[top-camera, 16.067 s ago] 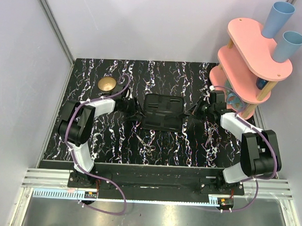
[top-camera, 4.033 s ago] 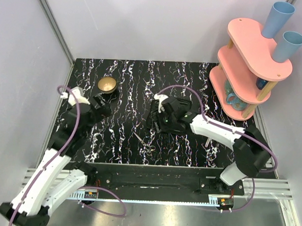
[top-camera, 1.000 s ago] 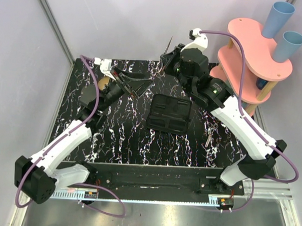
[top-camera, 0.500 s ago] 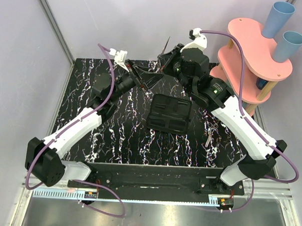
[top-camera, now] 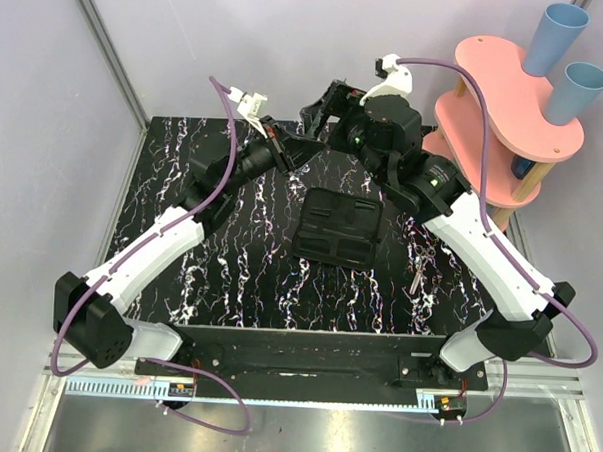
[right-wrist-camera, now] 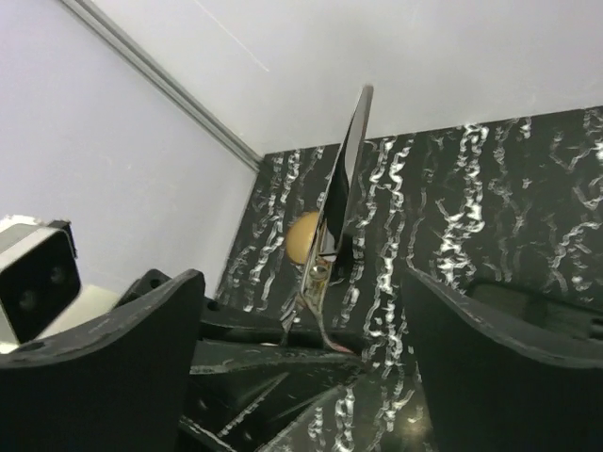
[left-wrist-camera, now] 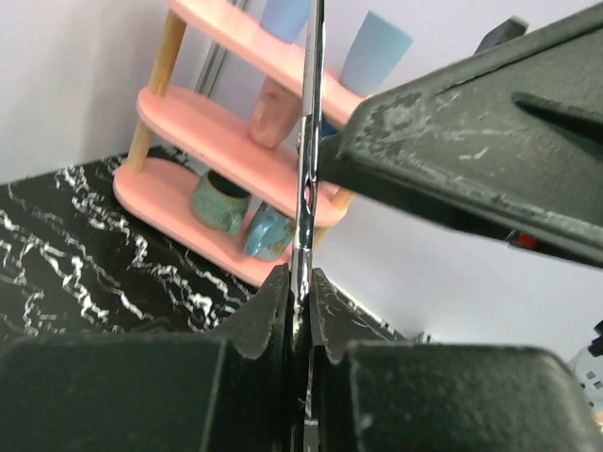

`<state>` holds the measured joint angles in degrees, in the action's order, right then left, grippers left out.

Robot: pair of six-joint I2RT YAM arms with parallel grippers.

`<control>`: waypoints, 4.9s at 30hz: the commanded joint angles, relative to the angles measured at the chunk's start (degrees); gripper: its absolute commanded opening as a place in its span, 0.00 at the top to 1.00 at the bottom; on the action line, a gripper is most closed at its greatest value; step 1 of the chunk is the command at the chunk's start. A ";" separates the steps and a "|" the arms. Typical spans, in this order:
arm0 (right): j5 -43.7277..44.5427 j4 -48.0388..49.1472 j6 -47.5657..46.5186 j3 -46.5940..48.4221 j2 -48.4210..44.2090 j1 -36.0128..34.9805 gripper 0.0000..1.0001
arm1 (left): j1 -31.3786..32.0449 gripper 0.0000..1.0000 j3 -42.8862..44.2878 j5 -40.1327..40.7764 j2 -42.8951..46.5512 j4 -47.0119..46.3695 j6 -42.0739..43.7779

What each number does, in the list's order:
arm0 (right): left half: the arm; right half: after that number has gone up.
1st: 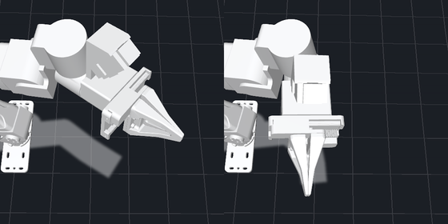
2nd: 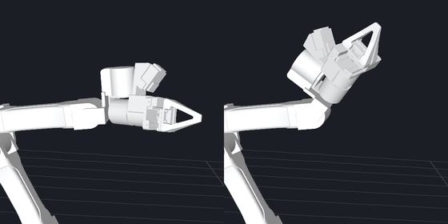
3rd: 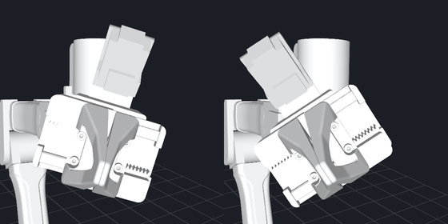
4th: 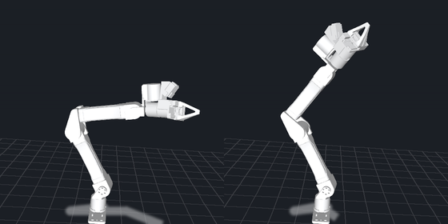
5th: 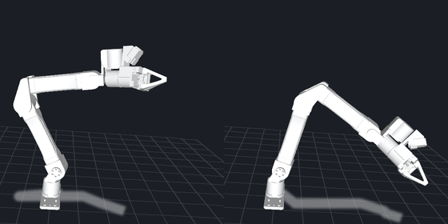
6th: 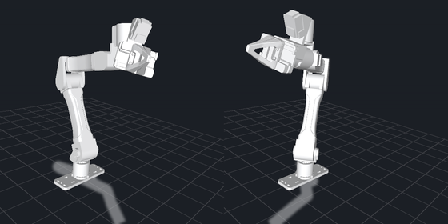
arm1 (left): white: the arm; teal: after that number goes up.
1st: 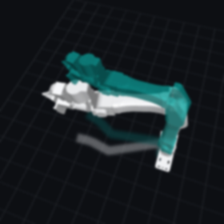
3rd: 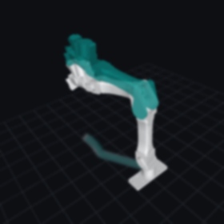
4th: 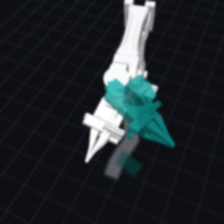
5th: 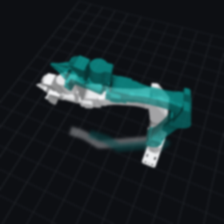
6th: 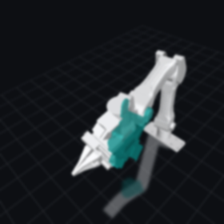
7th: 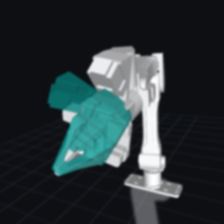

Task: Sort the hair-cutting tools
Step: Pick up the scissors from the center of the board, then place the scissors in the hairdressing tool bag.

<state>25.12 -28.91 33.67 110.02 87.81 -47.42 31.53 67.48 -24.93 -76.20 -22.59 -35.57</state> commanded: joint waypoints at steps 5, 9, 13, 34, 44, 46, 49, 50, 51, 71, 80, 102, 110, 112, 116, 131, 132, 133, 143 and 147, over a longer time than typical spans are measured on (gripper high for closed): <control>-30.08 -0.73 -8.61 -3.84 -6.77 15.41 0.01 | -4.01 1.00 6.16 -16.94 1.24 15.10 2.27; -52.59 1.66 -12.66 -6.22 -6.43 19.99 0.01 | -5.42 1.00 5.47 -28.23 1.32 10.73 -5.97; -64.99 8.32 -7.24 -11.47 -6.69 20.44 0.02 | -5.51 1.00 5.12 -32.02 1.67 7.92 -9.42; -67.68 36.80 10.54 -26.95 -10.19 20.52 1.00 | -7.27 0.13 -1.82 -35.03 0.53 -14.67 -26.04; -52.73 49.82 16.86 -35.48 -14.77 20.52 1.00 | -7.45 0.02 -11.58 -11.30 7.82 -15.72 -26.82; -51.84 50.70 17.13 -35.40 -14.25 20.52 1.00 | -7.36 0.12 -13.59 -7.53 8.26 -18.96 -28.23; -51.58 51.40 17.83 -35.31 -13.90 20.52 1.00 | -7.27 0.20 -13.00 -6.62 7.57 -20.65 -29.82; -51.41 51.41 17.92 -35.31 -13.89 20.52 1.00 | -7.27 0.21 -12.38 -6.62 6.95 -20.57 -29.99; -51.49 51.49 18.10 -35.31 -13.81 20.52 1.00 | -7.27 0.20 -12.03 -6.62 6.60 -20.65 -30.26; -52.37 52.73 21.00 -36.19 -12.31 20.52 1.00 | -6.13 0.37 -5.87 -6.97 -1.67 -32.69 -36.06; -51.76 51.85 20.47 -36.63 -11.35 20.52 1.00 | -5.69 0.60 -4.99 -7.94 -2.28 -31.38 -35.71; -51.49 53.78 19.15 -38.12 -10.73 20.52 1.00 | -4.72 0.32 -8.24 -8.56 -1.32 -28.04 -35.18; -51.05 53.43 19.15 -38.82 -10.73 20.52 1.00 | -4.46 0.57 -8.16 -8.56 -1.32 -28.03 -35.09; -50.44 53.69 19.33 -39.35 -10.73 20.52 1.00 | -4.46 0.62 -8.24 -8.73 -1.23 -28.12 -35.09; -50.09 53.78 19.42 -39.62 -10.55 20.52 1.00 | -4.37 0.69 -8.68 -8.91 -1.05 -28.04 -35.09; -33.14 22.70 6.85 -42.51 -17.84 20.52 0.03 | -12.70 1.00 -2.09 -17.93 -4.91 5.61 -19.98; -31.73 21.19 6.32 -43.82 -18.63 20.61 0.03 | -13.68 1.00 -1.92 -19.35 -5.70 7.11 -18.58; -28.58 19.69 6.49 -44.44 -19.25 20.87 0.04 | -14.56 1.00 -0.18 -21.11 -6.75 8.86 -16.92; -27.32 3.24 10.72 -49.36 -13.28 27.46 0.21 | -16.94 1.00 14.43 -31.42 -24.86 45.35 9.72; -27.67 3.15 8.70 -50.08 -9.16 28.26 0.27 | -17.20 1.00 16.79 -30.97 -29.87 45.18 10.09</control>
<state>-3.51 -22.92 44.07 60.36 76.01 -19.75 14.59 79.42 -52.53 -103.31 18.28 -30.63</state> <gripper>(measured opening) 0.753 0.094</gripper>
